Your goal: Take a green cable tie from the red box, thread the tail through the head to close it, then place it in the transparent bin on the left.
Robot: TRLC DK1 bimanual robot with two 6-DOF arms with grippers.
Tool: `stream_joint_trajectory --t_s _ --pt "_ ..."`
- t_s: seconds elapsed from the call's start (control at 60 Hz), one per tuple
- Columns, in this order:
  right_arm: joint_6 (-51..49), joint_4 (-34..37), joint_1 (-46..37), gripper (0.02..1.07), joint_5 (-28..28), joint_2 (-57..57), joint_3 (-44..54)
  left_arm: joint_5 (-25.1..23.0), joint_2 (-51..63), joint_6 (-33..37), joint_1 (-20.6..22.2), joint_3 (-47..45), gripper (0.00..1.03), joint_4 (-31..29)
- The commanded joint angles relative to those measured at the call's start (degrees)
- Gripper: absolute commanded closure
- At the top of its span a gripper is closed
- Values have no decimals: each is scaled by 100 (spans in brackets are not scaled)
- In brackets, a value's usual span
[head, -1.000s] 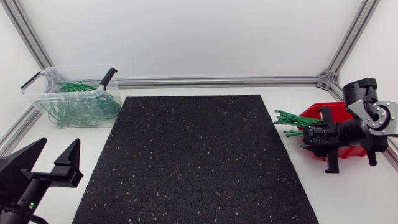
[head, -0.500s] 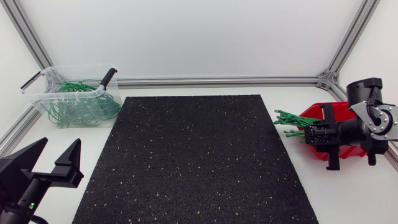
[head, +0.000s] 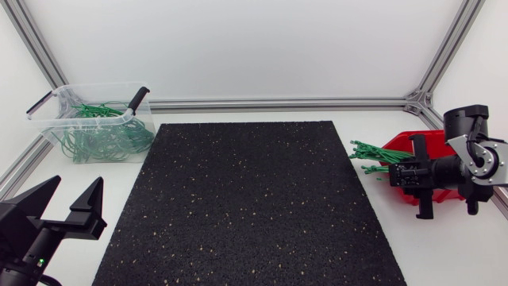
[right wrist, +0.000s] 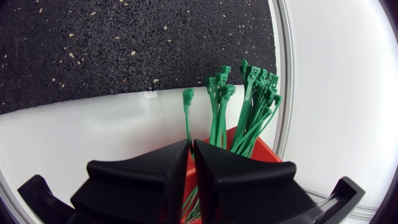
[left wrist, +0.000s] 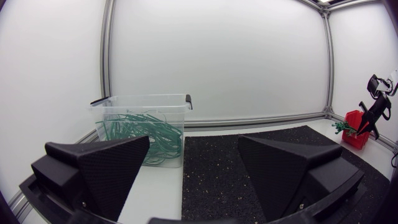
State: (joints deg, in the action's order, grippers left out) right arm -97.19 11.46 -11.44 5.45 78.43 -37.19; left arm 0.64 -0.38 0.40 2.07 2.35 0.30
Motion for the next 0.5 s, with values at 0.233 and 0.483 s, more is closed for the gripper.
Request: stream_joint_trajectory --t_s 0.233,0.483 --pt "-37 -74 -51 101 26 -179 45 -56 12 -23 31 -226 4 -135" --pt "262 691 -34 101 254 -715 -306 -56 3 -23 40 -226 4 -135"
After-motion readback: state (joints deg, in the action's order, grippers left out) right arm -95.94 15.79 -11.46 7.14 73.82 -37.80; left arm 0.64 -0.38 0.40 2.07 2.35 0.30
